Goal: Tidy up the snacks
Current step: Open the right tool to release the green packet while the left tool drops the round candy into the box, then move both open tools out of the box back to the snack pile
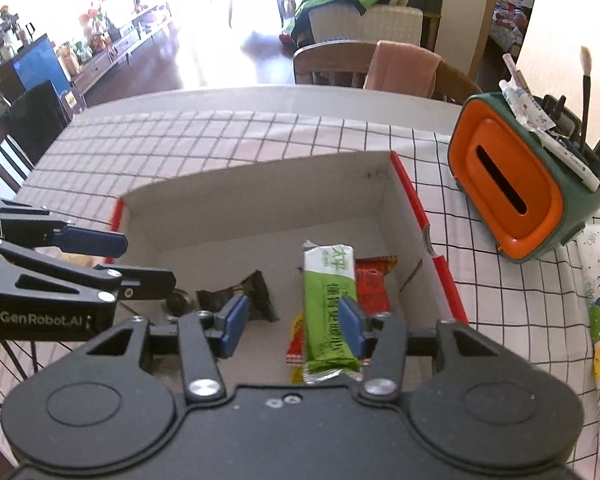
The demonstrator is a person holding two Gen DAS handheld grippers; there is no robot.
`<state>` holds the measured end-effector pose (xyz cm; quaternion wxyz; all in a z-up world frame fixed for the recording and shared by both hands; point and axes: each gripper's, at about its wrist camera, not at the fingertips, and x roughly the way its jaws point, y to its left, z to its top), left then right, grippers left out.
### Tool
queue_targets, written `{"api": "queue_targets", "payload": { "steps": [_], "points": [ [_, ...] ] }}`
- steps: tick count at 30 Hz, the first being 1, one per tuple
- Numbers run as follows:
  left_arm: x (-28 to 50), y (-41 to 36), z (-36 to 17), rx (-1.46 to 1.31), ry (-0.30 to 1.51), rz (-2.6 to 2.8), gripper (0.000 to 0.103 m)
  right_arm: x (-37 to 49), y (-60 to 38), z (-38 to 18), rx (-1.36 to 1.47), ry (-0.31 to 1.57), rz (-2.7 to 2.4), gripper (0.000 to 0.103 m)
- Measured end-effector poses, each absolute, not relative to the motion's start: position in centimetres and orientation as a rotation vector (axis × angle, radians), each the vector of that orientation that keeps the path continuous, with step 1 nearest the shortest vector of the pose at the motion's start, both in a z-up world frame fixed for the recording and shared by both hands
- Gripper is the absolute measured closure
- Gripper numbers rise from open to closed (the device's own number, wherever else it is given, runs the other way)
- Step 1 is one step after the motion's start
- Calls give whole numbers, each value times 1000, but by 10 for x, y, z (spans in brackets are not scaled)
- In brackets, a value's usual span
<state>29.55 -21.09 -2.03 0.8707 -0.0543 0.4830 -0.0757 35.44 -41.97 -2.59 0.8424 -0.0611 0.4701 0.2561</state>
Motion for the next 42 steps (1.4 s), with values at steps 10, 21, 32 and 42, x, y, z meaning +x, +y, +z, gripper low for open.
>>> {"api": "queue_targets", "payload": {
  "steps": [10,21,32,42],
  "points": [
    [258,-176,-1,-111,883,-147,40,317,-394,0,-126,909,580,37],
    [203,-123,13,-116,769,-137,26,280,-354,17,-51,836,647,22],
    [154,-63,10,-103,726,-88,18,244,-298,16,-26,787,709,8],
    [116,4,-10,-121,722,-21,12,221,-249,-4,-5,786,725,0]
  ]
}}
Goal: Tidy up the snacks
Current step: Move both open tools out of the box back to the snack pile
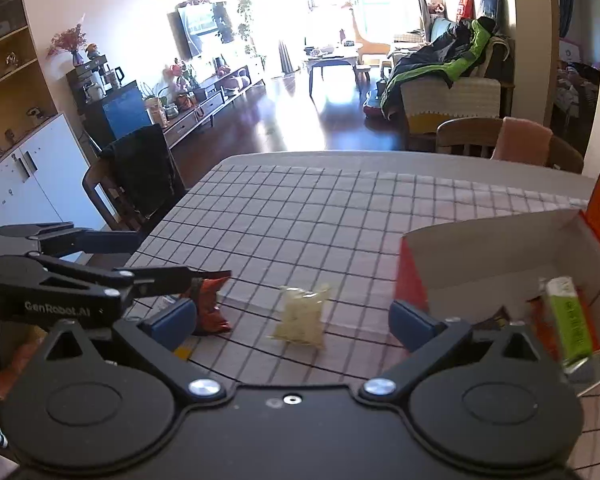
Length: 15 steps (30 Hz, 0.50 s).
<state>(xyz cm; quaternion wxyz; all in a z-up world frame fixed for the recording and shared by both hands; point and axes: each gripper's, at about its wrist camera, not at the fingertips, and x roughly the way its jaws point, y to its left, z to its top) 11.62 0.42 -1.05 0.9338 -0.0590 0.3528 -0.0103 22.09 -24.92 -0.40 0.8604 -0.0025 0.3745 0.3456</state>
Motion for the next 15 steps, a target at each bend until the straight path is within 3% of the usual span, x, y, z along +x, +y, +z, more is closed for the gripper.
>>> {"api": "queue_targets", "payload": {
  "steps": [15],
  "points": [
    [99,99,-65,-125,856,15,10,220,-196,-54,0,893,623,0]
  ]
}}
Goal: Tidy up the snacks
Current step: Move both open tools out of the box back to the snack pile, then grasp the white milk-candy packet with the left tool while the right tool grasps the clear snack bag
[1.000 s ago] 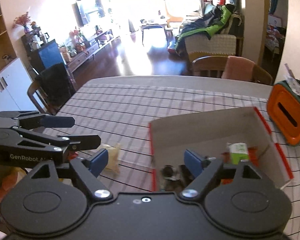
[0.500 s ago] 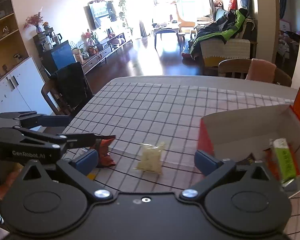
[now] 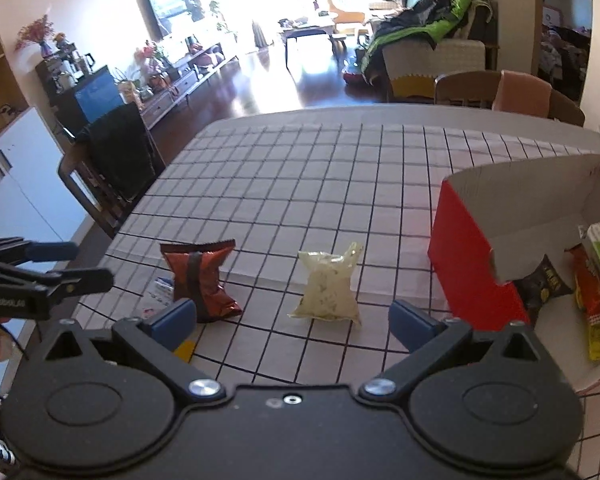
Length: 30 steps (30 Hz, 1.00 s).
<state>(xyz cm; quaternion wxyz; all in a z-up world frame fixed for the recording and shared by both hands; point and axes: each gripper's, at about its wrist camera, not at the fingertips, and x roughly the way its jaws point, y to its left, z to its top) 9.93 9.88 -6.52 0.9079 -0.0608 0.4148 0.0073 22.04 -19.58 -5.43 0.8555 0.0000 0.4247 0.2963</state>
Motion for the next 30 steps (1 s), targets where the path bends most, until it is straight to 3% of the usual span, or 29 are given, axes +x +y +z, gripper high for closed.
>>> {"api": "queue_targets", "payload": {
  "steps": [12,24,30],
  "points": [
    [124,119,-122,-92,1019,-22,10,247,-160,-100,-48,964,525,1],
    [158,122,-159,-79,1164,15,10,281,-135,-130,-177,991,451,8],
    [165,116,-163,-51,1171,25,10,294,-130,-137,-187,1005,432,21]
  ]
}}
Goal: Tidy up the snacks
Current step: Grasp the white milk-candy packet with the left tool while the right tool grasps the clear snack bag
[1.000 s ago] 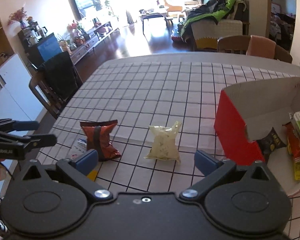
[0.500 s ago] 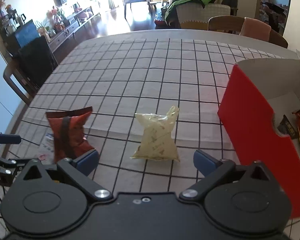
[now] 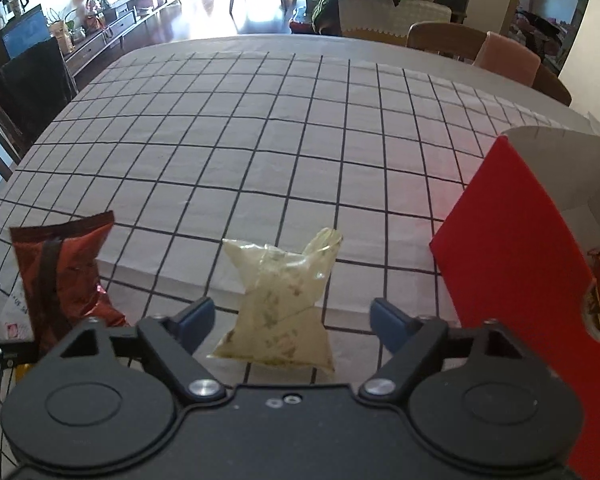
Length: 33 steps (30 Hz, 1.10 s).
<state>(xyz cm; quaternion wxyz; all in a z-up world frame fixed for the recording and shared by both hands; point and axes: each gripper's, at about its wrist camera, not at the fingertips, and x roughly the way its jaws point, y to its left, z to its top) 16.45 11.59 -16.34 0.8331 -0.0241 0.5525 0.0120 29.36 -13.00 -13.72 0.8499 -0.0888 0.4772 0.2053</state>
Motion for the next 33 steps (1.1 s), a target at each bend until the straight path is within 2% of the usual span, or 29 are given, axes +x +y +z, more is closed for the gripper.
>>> {"api": "queue_targets", "payload": {
  "steps": [2,6,10,15,22,33],
  "points": [
    [165,115,-164,-53,1172,27,10,296,-128,-140,-199,1005,438,24],
    [166,114,-166,-48,1182,32,20,298,-126,-144,-221,1011,441,34],
    [164,108,-166,0,1168,22,23,297,-124,-145,-236,1000,449,44],
    [161,98,-162,26,1157,-19,47,292,-120,-145,-264,990,467,55],
    [161,93,-160,28,1146,-3,54,287,-124,-141,-269,974,478,66],
    [149,132,-145,-177,1115,79,55,273,-151,-122,-169,979,499,69]
  ]
}}
